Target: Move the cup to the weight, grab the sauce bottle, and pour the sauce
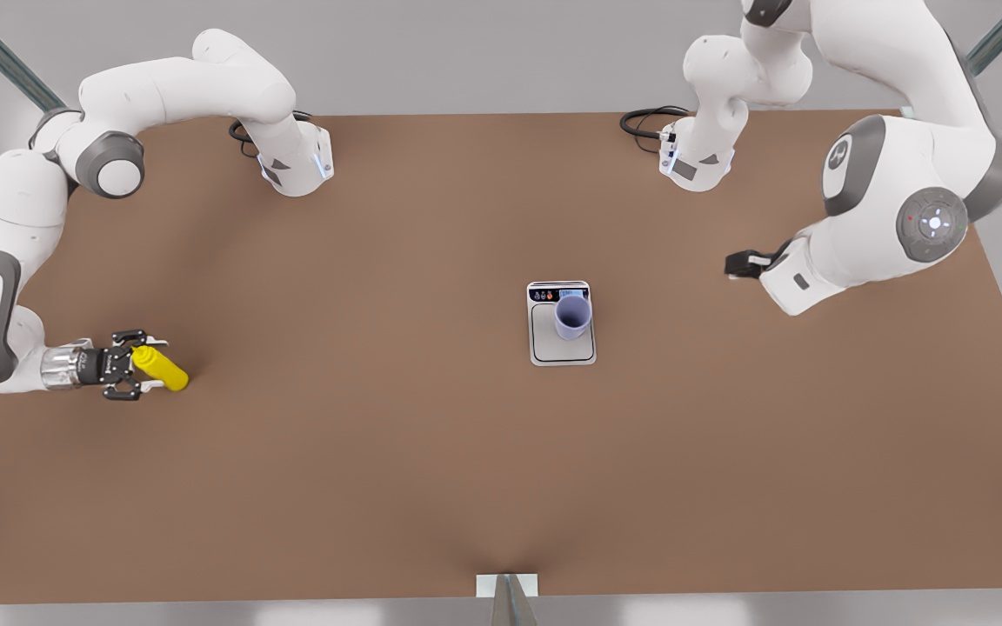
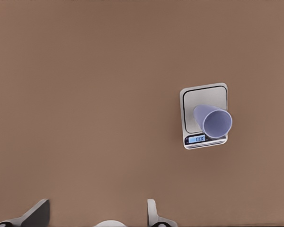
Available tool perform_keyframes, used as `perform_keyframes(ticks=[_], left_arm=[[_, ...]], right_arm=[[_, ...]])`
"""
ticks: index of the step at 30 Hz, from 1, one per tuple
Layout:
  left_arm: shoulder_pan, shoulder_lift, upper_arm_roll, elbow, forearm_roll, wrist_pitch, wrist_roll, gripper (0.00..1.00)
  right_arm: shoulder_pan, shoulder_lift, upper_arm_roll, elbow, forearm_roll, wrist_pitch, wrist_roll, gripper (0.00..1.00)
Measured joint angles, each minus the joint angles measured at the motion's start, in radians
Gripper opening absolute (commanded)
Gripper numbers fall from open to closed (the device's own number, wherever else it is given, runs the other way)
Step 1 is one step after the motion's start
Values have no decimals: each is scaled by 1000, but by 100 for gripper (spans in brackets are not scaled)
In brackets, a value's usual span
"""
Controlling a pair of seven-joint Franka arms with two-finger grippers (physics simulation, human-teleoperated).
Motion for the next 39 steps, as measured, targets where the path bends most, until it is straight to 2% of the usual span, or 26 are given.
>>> perform_keyframes(ticks=[1,2,3,4,7,17,21,24,30,35,39], left_arm=[[1,7,1,2,11,1,-1,100],[-4,21,1,8,24,1,-2,100],[-3,26,5,11,34,3,-2,100],[-3,26,19,15,42,34,-2,100],[-3,32,38,24,56,87,2,100],[-2,43,37,24,67,88,2,100],[-2,43,38,24,67,87,2,100],[-2,43,37,24,66,87,0,100],[-2,42,38,24,66,79,-2,100],[0,44,40,22,65,79,-3,100],[-1,46,40,23,65,77,-3,100]], right_arm=[[0,0,4,-4,2,0,0,98],[-1,0,15,-4,2,-1,3,87],[-6,2,27,-4,14,-2,6,67],[-8,2,29,-4,15,-2,6,57],[-8,3,29,-5,28,-2,6,44],[-15,14,67,-11,32,-3,8,42],[46,-98,72,-13,31,-3,15,42],[167,-230,64,-46,34,14,21,43],[433,-457,33,-148,32,216,133,42],[650,-538,18,-165,22,372,310,43],[818,-572,20,-155,-74,477,443,43]])
